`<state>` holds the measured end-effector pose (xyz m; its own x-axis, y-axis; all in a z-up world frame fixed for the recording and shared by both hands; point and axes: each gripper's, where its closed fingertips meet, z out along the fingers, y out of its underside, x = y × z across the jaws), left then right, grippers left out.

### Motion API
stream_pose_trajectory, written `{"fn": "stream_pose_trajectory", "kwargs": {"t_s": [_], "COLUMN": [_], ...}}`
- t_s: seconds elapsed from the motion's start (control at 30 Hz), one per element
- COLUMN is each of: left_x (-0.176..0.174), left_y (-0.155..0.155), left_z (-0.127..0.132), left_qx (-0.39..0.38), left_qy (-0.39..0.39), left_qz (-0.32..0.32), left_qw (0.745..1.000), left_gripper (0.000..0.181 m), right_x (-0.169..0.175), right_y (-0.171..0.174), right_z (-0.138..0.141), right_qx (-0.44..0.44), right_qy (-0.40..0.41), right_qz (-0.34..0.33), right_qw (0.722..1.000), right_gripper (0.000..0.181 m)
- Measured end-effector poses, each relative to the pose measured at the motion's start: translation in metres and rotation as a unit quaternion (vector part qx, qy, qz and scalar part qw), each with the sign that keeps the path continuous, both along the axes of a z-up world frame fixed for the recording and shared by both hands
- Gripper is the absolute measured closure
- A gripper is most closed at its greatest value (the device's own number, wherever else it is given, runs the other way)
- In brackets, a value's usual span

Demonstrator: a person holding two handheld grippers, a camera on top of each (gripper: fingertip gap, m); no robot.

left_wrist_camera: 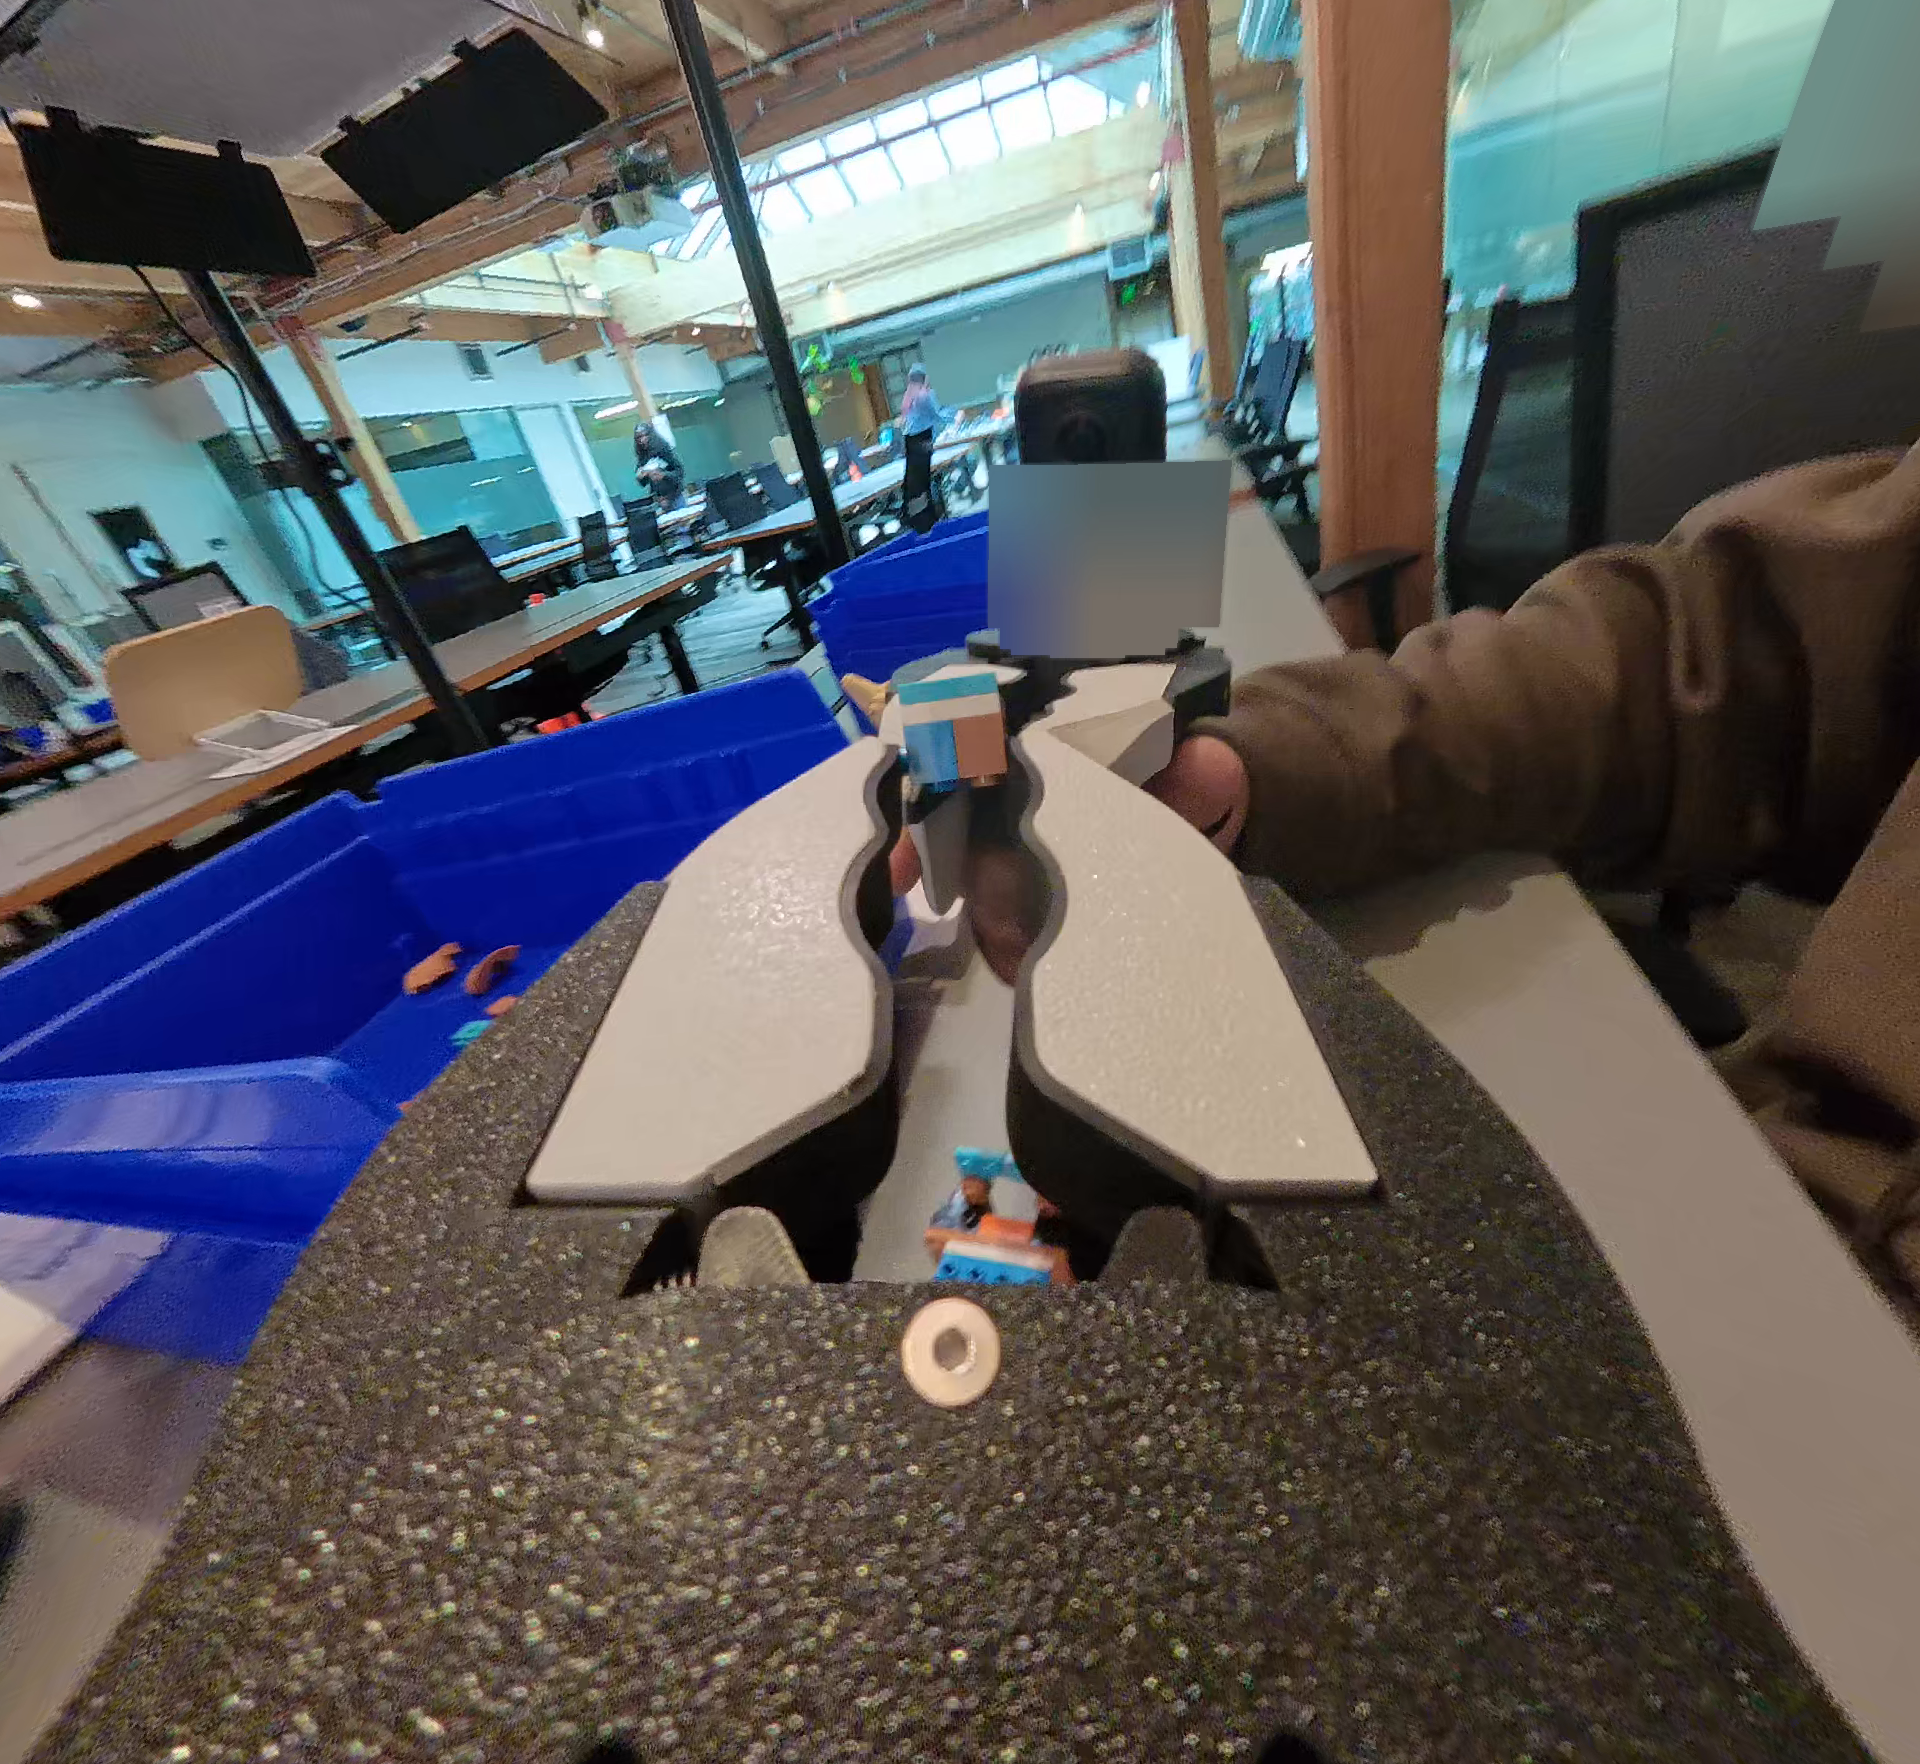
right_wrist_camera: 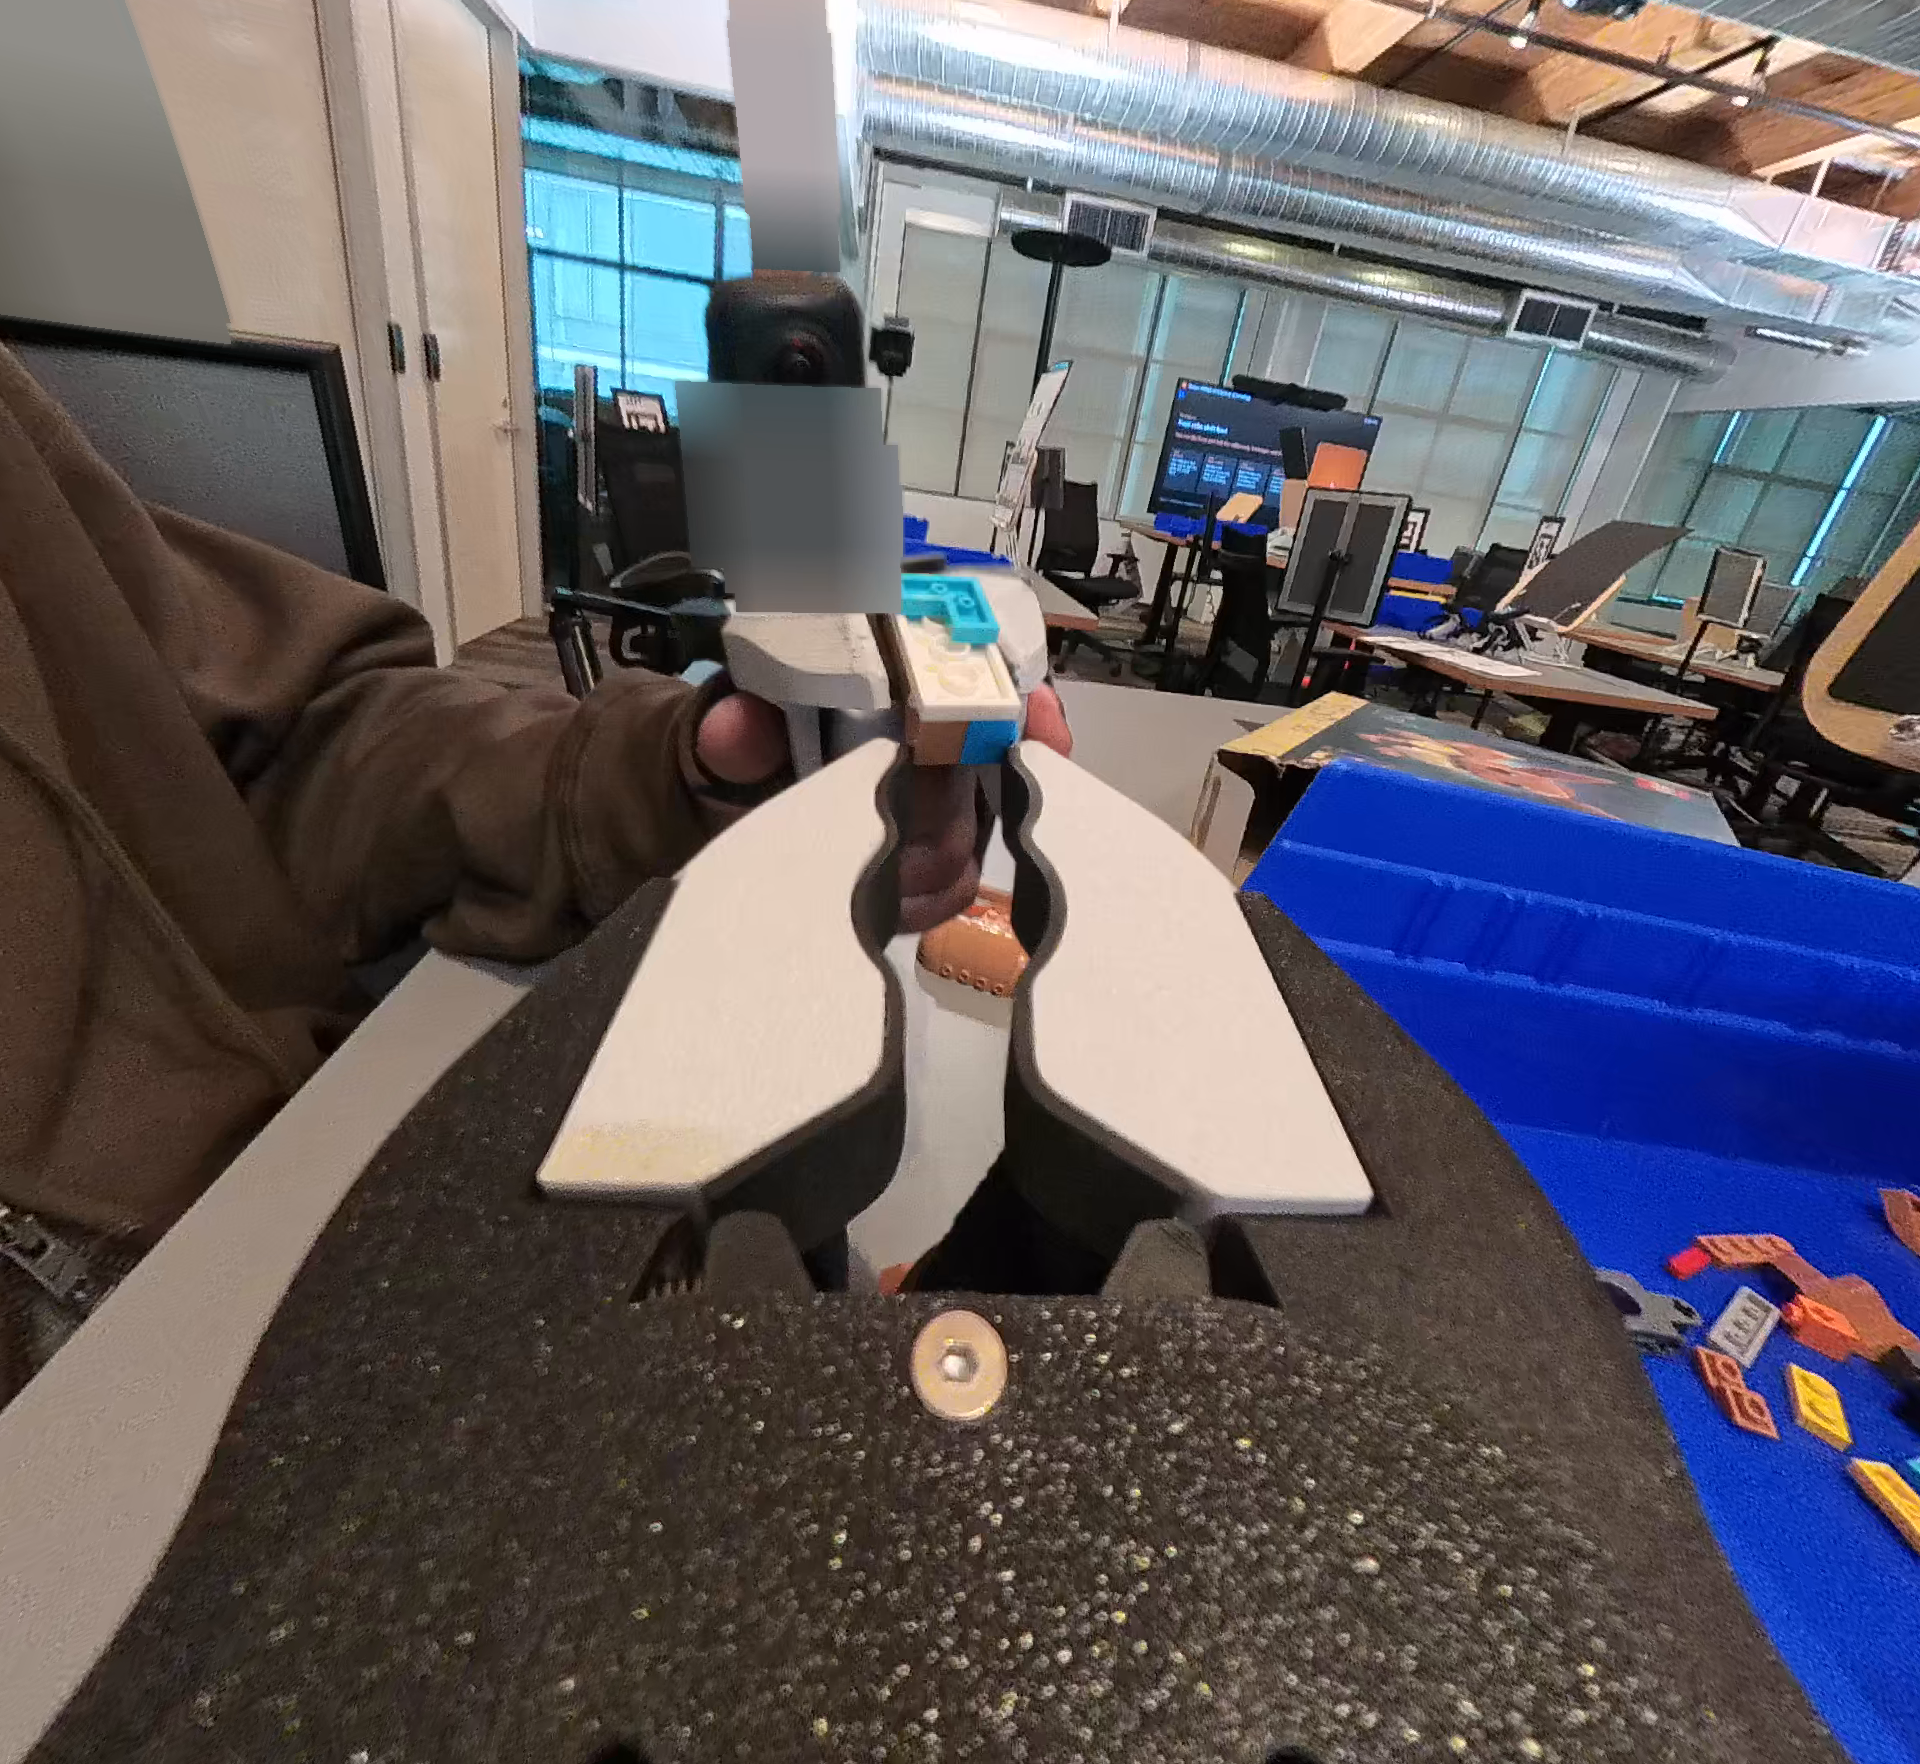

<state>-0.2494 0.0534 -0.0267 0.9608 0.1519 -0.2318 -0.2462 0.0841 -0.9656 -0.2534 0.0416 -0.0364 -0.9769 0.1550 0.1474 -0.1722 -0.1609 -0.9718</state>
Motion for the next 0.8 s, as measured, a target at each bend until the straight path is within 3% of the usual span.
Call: {"fn": "stream_pose_trajectory", "kwargs": {"t_s": [0.13, 0.2, 0.27, 0.33, 0.4, 0.8], "left_x": [-0.012, -0.023, -0.031, -0.036, -0.038, -0.048], "left_y": [-0.005, -0.011, -0.014, -0.012, -0.009, -0.01], "left_z": [-0.008, -0.014, -0.025, -0.042, -0.058, -0.063], "left_qx": [-0.097, -0.172, -0.248, -0.314, -0.352, -0.384], "left_qy": [0.124, 0.224, 0.318, 0.373, 0.397, 0.416], "left_qz": [0.104, 0.181, 0.235, 0.253, 0.25, 0.296], "left_qw": [0.982, 0.942, 0.885, 0.836, 0.81, 0.769], "left_gripper": [0.162, 0.163, 0.163, 0.163, 0.163, 0.162], "right_x": [-0.005, -0.011, -0.018, -0.023, -0.023, -0.034], "right_y": [0.004, 0.011, 0.017, 0.018, 0.014, 0.004], "right_z": [-0.012, -0.019, -0.021, -0.02, -0.021, -0.047], "right_qx": [0.093, 0.167, 0.229, 0.267, 0.288, 0.405], "right_qy": [0.072, 0.177, 0.287, 0.357, 0.394, 0.493], "right_qz": [-0.041, -0.104, -0.176, -0.225, -0.242, -0.291], "right_qw": [0.992, 0.964, 0.913, 0.867, 0.839, 0.713], "right_gripper": [0.154, 0.152, 0.152, 0.152, 0.152, 0.151]}}
